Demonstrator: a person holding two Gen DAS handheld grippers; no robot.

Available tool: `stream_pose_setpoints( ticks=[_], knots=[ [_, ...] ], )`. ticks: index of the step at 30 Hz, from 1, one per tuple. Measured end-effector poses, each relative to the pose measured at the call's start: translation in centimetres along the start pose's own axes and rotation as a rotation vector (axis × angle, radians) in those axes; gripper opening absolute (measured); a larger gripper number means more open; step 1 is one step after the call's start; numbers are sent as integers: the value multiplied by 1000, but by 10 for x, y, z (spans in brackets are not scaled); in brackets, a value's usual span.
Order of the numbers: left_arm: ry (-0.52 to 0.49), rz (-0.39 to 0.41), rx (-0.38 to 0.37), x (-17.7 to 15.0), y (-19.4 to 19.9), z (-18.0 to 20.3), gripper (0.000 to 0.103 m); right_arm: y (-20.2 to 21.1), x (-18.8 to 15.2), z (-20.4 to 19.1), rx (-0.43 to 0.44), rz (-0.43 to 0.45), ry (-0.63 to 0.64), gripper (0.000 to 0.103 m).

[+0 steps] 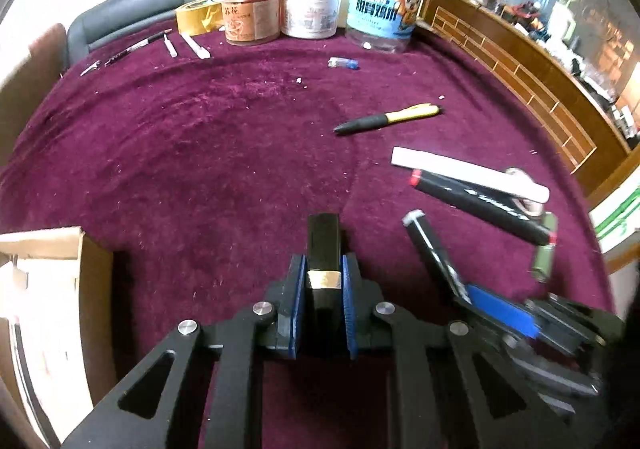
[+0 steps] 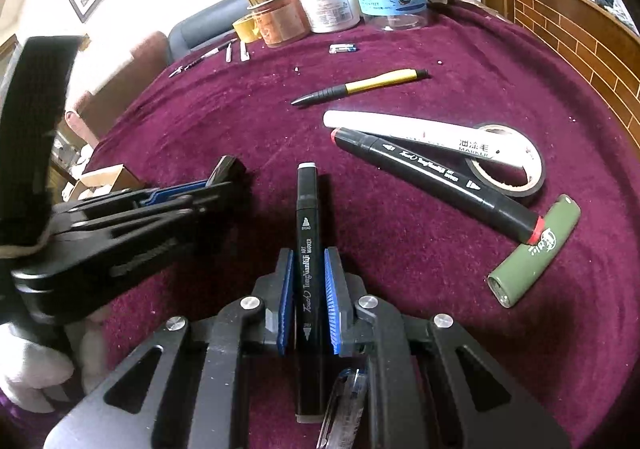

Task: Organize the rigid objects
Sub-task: 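Grasp the black-gold lipstick with the left gripper while the right gripper carries the marker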

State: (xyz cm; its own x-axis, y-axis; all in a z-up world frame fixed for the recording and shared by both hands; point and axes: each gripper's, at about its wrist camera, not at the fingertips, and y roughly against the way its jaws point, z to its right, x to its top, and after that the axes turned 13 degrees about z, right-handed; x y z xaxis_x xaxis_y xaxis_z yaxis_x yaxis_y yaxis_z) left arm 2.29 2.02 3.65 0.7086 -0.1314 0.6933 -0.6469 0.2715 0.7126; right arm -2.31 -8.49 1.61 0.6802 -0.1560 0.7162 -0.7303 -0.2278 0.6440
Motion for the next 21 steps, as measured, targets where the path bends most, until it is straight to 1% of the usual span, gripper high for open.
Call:
stream_pose_setpoints(
  ticks=[3,6,9,11,12,14,15,17,19,21],
  knots=[
    [46,25,-54,-4,26,-7,13,-2,3,-2,-20,-25,-4,12],
    [96,67,-105,-10,61,-20,13,-6,6,-5,-49,-43,-3,12],
    [143,95,-135,-16,88,-38,14,-12,10,-15,-101,-49,32,14],
    [172,119,-140,-22,109,-54,14,-15,10,-19,-122,-45,57,14],
    [181,128,-134,-26,118,-63,14,-16,10,-22,-135,-46,80,14],
    [206,155,-106,-35,140,-85,14,-14,9,-22,-121,-52,64,12],
    [216,167,-86,-39,149,-97,14,-11,9,-22,-96,-60,34,12],
    [239,191,-22,-49,167,-126,14,-2,9,-25,-68,-52,3,12],
    [271,197,34,-60,178,-156,14,13,11,-38,-16,-37,-12,12],
    [309,184,88,-70,183,-183,14,25,14,-60,44,-30,-9,12]
  ],
)
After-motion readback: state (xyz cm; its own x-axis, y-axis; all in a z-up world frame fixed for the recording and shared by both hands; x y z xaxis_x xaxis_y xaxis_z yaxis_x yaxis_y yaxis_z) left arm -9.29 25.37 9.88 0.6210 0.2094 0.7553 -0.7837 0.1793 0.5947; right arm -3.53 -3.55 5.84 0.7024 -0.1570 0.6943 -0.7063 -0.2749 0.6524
